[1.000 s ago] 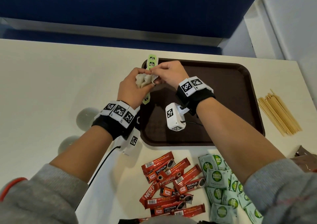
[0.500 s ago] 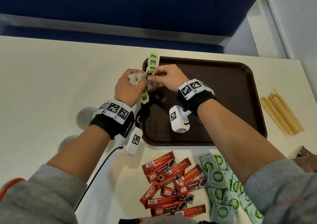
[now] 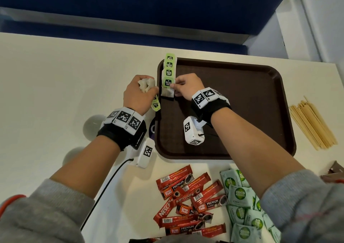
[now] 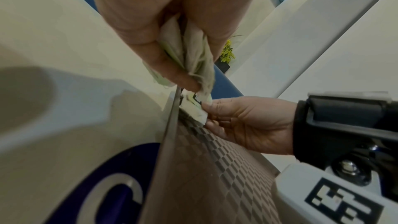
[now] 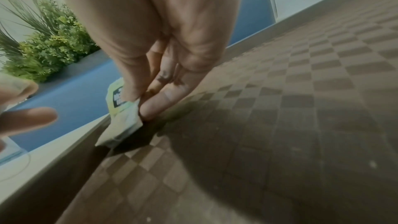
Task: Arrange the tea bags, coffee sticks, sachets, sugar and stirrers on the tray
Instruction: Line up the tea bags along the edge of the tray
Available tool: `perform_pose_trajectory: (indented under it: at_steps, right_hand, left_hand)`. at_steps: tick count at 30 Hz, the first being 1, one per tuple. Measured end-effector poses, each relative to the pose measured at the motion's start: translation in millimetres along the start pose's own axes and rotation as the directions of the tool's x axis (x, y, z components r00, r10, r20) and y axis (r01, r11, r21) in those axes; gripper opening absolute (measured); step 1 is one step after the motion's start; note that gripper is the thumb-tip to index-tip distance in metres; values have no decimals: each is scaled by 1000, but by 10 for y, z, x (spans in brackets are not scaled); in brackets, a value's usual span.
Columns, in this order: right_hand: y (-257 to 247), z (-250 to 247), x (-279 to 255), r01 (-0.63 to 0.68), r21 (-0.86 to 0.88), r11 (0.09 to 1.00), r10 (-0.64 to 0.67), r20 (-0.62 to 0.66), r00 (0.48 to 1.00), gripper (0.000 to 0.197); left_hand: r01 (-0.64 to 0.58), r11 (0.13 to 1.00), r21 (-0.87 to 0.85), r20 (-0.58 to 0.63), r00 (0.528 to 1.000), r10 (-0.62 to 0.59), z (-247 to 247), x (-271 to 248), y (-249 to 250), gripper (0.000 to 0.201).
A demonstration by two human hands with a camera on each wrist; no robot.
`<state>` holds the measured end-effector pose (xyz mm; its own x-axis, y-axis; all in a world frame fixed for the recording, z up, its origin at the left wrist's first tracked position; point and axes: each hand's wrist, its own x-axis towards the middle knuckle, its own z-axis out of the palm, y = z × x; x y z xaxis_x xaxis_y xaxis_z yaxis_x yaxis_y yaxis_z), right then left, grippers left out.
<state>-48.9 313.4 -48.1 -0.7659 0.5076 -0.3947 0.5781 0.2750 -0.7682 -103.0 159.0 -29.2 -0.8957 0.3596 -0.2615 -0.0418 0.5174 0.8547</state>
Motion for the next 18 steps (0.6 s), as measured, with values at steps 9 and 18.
perform_pose_trajectory:
  at_steps: [9,18]
  right_hand:
    - [42,56,81,-47,-31,998,43,-129,991,11]
    - [23,33,37,-85,-24,996,80,-145,986,21]
  left_hand:
    - [5,1000,9,-6,1000,-5,17,16,-20,31]
    - [9,1000,7,-3,1000,-9,27,21,-29,31]
